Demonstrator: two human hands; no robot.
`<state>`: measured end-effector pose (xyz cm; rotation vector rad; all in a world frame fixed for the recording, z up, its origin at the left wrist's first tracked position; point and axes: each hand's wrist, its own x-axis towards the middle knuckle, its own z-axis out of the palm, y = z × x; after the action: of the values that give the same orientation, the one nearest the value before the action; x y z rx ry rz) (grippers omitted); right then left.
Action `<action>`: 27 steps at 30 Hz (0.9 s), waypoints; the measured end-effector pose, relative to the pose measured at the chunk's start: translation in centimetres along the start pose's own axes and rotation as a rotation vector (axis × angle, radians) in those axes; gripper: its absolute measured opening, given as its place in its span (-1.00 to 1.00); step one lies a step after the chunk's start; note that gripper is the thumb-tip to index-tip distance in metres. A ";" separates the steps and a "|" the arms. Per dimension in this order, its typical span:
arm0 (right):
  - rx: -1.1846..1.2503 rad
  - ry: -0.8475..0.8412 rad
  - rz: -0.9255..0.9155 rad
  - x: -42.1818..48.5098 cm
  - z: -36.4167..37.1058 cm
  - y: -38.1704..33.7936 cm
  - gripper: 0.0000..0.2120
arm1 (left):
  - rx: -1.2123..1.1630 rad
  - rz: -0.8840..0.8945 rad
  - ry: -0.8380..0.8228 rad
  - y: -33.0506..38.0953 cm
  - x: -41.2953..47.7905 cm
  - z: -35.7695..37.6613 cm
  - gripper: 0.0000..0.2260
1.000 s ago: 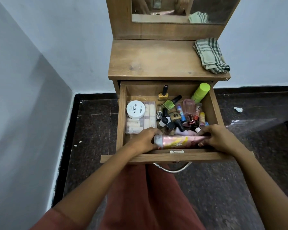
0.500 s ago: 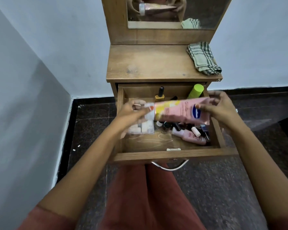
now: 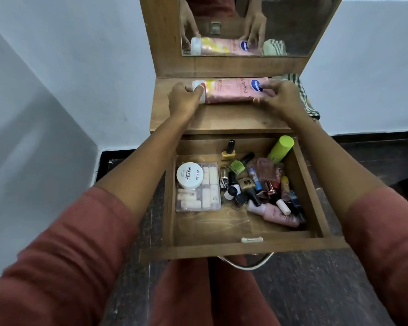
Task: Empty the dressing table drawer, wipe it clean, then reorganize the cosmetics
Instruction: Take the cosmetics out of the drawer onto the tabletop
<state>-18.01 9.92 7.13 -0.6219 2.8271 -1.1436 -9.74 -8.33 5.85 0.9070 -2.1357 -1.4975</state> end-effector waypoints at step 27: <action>-0.150 0.089 -0.197 -2.6 1.1 1.1 -0.76 | -0.086 0.192 0.098 -0.8 -3.0 1.0 -0.85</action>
<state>-15.78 10.87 5.26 -0.8998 3.0038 -1.0140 -7.97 -5.72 4.88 0.7080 -2.0095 -1.4083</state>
